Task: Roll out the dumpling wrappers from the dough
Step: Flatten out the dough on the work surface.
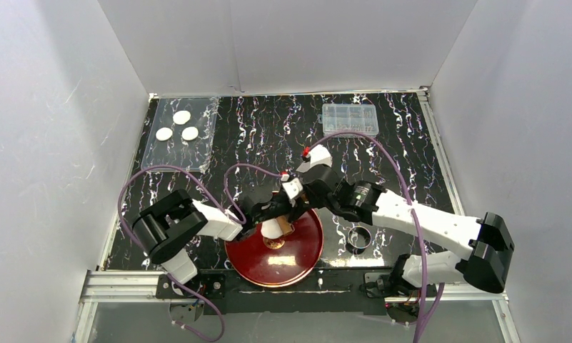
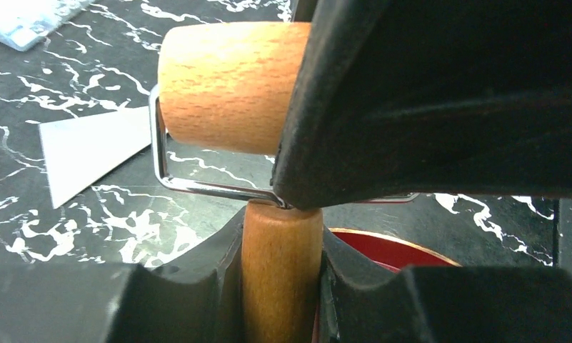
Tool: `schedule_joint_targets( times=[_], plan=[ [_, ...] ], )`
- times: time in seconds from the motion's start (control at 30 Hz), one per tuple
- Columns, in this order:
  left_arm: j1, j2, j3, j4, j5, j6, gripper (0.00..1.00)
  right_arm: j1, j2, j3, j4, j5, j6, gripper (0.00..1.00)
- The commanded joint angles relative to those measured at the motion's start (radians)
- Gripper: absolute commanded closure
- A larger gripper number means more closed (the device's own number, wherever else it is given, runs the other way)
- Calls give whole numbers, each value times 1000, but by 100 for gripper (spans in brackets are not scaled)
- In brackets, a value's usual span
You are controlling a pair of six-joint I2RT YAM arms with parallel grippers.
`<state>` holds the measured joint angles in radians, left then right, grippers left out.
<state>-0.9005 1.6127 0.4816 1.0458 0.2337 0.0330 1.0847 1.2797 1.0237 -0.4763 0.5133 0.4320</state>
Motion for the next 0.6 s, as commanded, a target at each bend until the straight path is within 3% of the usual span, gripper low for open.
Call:
schedule_joint_targets(
  times=[0.0, 0.23, 0.57],
  plan=[
    [-86, 70, 97, -153, -38, 79, 100, 83, 26, -74, 128, -214, -25, 99],
    [-115, 80, 13, -172, -49, -23, 100, 94, 59, -164, 207, -299, 47, 99],
    [-114, -32, -154, -248, -132, -80, 100, 173, 222, -90, 260, -373, 44, 99]
  ],
)
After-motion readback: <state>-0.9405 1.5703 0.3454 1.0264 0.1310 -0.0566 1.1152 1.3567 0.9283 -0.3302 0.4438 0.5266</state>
